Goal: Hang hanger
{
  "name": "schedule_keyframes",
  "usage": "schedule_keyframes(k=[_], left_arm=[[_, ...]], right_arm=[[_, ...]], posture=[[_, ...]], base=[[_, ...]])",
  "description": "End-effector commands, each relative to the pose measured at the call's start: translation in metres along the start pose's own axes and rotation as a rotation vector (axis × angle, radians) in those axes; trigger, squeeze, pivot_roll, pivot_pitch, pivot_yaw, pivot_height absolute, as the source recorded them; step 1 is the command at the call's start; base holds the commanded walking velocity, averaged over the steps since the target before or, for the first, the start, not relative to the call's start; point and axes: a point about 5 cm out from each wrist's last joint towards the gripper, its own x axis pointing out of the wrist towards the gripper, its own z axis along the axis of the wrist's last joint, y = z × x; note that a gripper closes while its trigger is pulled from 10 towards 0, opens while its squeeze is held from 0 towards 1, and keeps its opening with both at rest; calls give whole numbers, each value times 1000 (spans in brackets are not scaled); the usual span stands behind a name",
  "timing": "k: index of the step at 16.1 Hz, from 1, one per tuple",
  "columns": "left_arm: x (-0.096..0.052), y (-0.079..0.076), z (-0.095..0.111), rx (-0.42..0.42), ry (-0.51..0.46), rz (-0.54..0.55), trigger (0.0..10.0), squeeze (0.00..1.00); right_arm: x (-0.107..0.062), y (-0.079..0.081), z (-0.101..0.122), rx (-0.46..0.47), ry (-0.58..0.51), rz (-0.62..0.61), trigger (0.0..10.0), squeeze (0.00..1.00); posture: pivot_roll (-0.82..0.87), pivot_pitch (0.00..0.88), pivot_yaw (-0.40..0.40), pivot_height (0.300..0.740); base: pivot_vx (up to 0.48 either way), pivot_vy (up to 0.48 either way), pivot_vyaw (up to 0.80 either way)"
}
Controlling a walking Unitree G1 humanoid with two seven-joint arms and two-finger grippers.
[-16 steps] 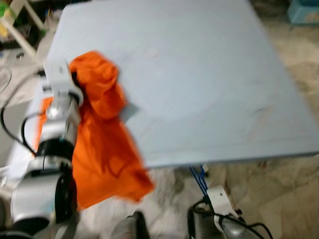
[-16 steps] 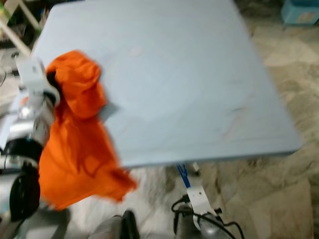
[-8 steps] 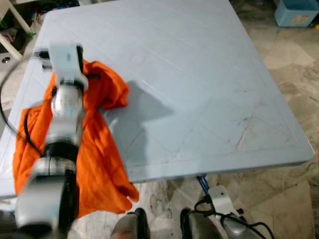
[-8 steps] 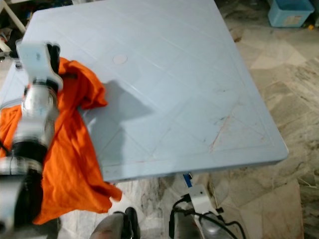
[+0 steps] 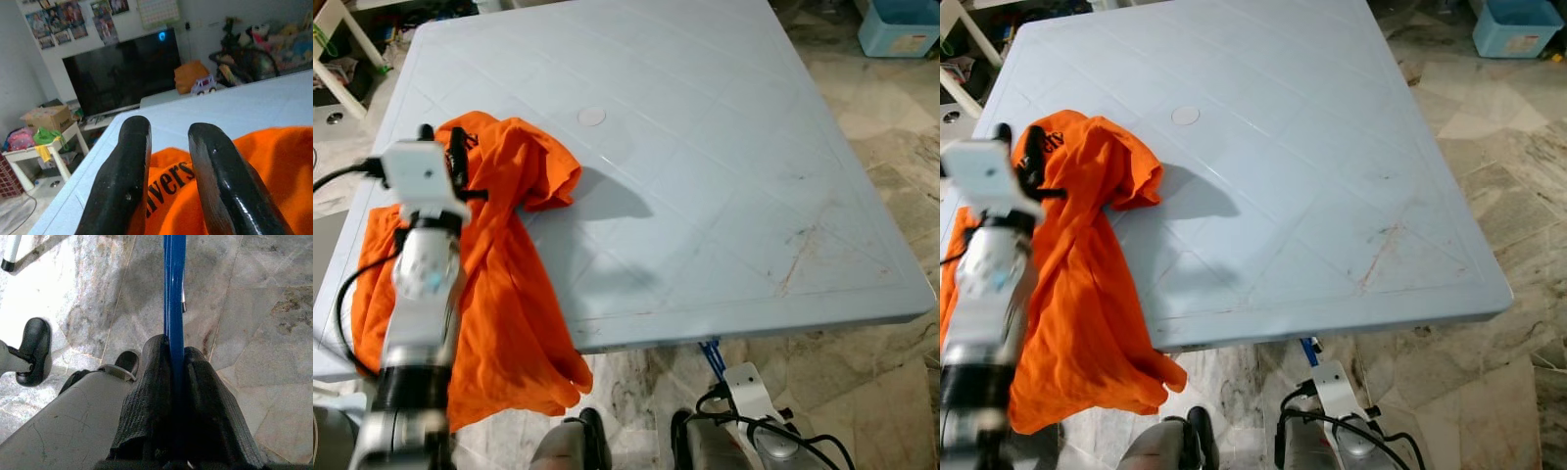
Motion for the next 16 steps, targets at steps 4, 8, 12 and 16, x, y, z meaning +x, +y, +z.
schedule_keyframes(k=[4,8,12,16], left_arm=[[-51,-4,3,-35,81,-12,10000,1000],[-80,12,-11,-36,261,89,10000,1000],[-94,9,-17,-68,366,101,10000,1000],[-112,5,-35,-62,561,63,10000,1000]], right_arm=[[-2,10,-10,-9,41,39,10000,0],[-1,10,-7,-26,41,53,10000,0],[-1,8,-7,-35,47,58,10000,0],[0,11,-5,-35,41,63,10000,0]], posture=[[-73,257,76,740],[-60,260,65,740],[-60,257,65,740],[-65,255,74,740]], base=[[0,0,0],[0,0,0],[0,0,0],[0,0,0]])
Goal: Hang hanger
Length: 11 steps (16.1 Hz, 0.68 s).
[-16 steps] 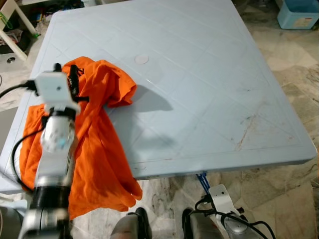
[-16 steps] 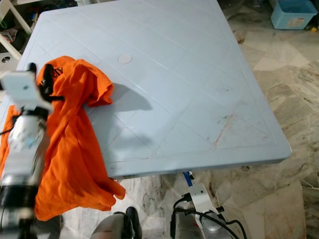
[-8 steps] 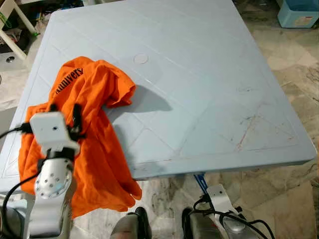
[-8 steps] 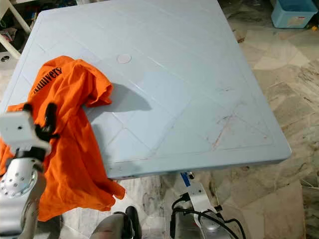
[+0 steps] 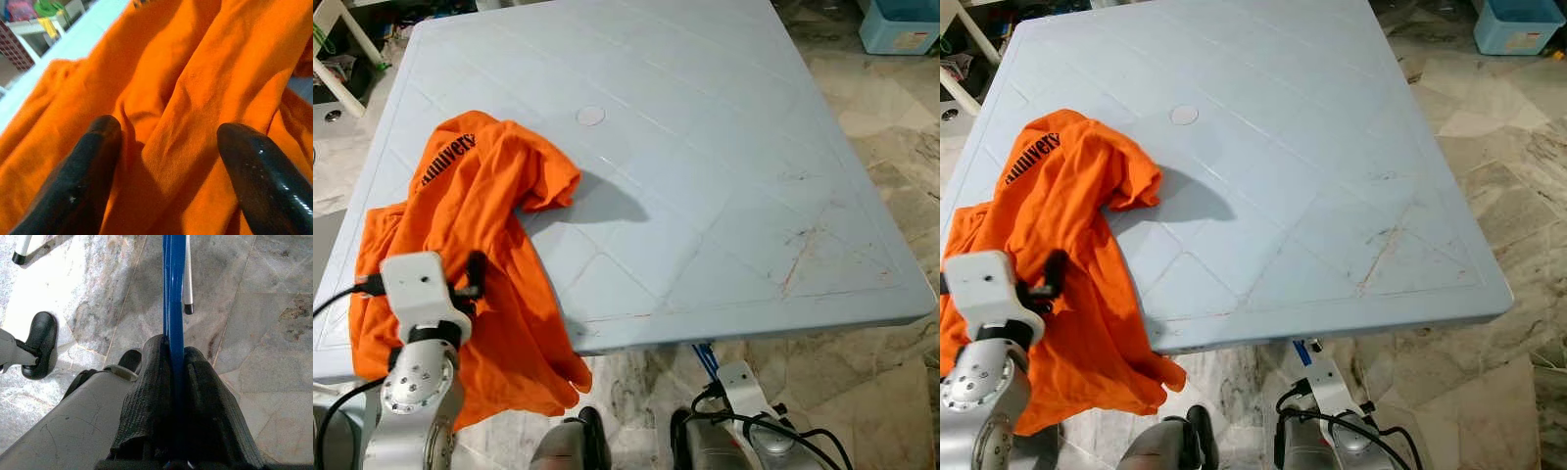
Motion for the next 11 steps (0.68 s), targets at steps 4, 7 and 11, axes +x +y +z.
schedule_keyframes(k=[4,7,11], left_arm=[[-3,0,-13,-32,101,-21,0,0],[-3,-2,-16,-44,122,-32,0,0],[-2,-5,-17,-53,129,-49,0,0]], right_arm=[[-2,6,-9,5,34,16,10000,0],[-2,5,-8,5,32,12,10000,0],[-2,4,-9,4,34,13,10000,0]], posture=[[-68,252,76,740],[-72,250,75,740],[-75,248,71,740]], base=[[0,0,0],[0,0,0],[0,0,0]])
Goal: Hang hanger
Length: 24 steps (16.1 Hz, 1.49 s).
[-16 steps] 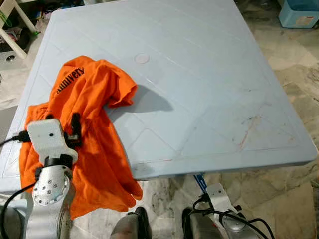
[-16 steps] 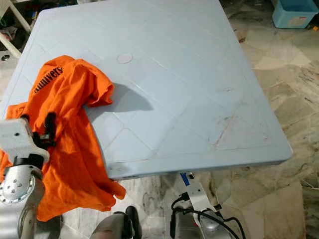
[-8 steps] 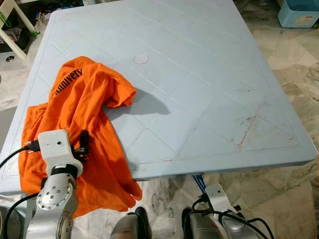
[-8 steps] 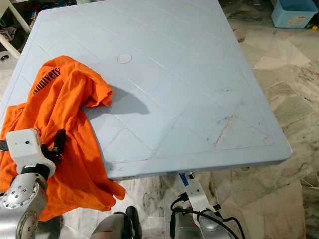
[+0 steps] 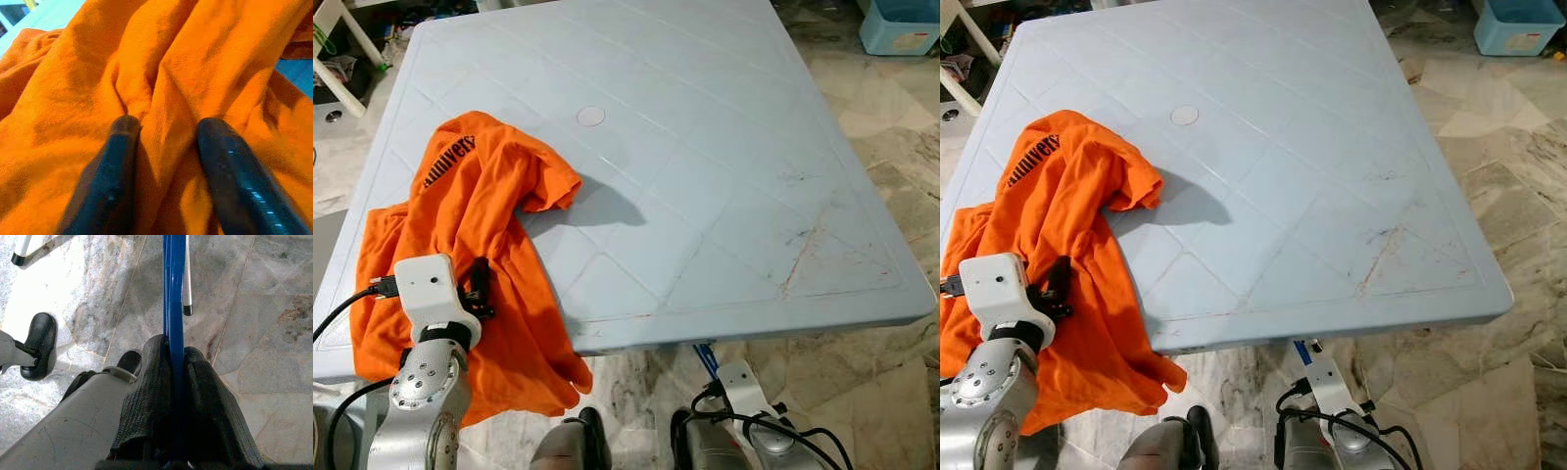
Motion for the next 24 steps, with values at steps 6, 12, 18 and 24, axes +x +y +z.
schedule_keyframes(k=[6,12,18,24], left_arm=[[2,1,-15,3,73,-8,0,0],[14,0,-24,37,93,0,0,0],[67,14,5,153,-38,-9,0,0],[145,1,110,236,-278,-6,0,0]], right_arm=[[-3,7,-12,9,48,21,10000,0],[-3,8,-13,13,50,16,10000,0],[-3,5,-11,20,36,-1,10000,0],[0,-8,1,49,9,-38,10000,0]], posture=[[-81,242,77,740],[-95,236,82,740],[-94,235,70,740],[-116,234,71,740]], base=[[0,0,0],[0,0,0],[0,0,0],[0,0,0]])
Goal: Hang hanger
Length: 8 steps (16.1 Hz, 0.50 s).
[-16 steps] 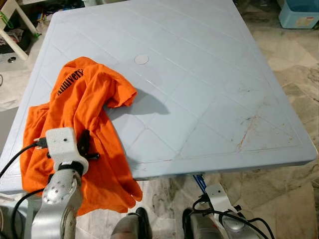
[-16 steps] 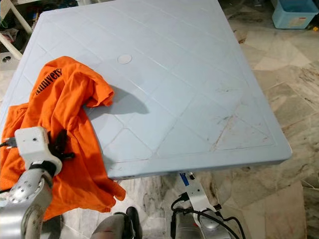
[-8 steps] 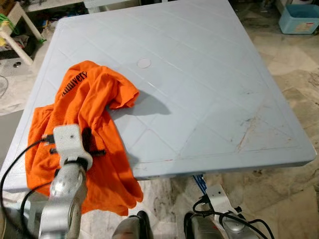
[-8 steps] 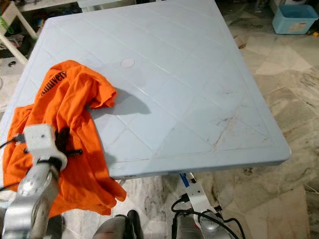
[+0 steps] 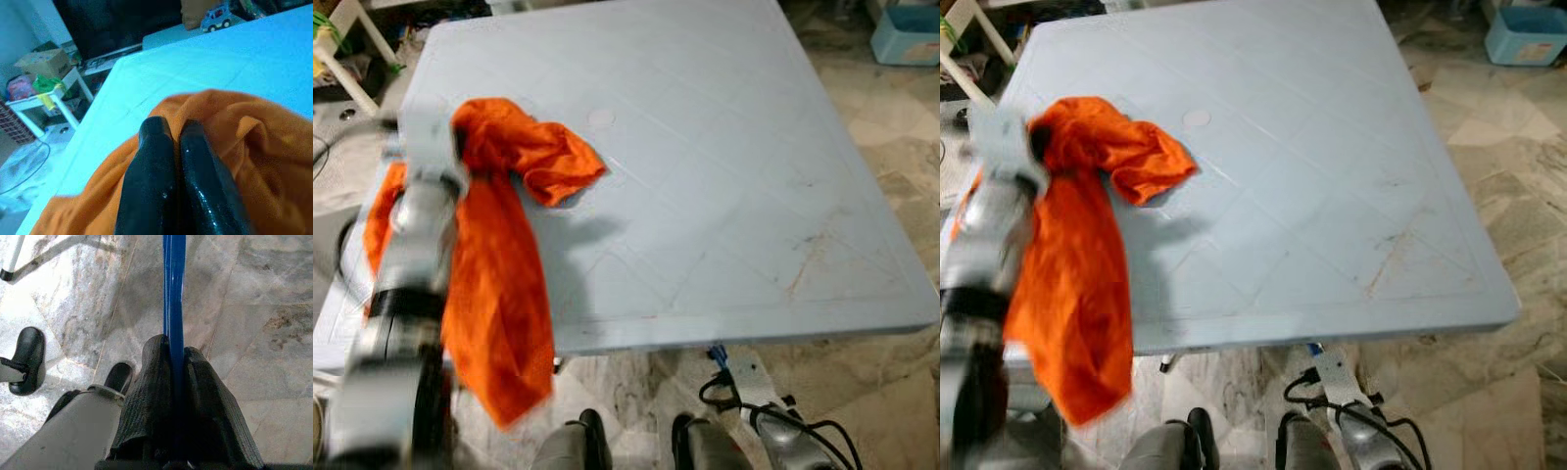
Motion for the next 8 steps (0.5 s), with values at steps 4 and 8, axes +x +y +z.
schedule_keyframes(k=[4,8], left_arm=[[19,-34,104,103,-443,-17,0,0],[-2,-73,161,231,-848,-78,0,0]], right_arm=[[-3,3,-8,37,9,-33,10000,0],[-6,-2,-15,59,8,-71,10000,0]], posture=[[-156,238,82,740],[-173,241,93,740]], base=[[0,0,0],[0,0,0]])
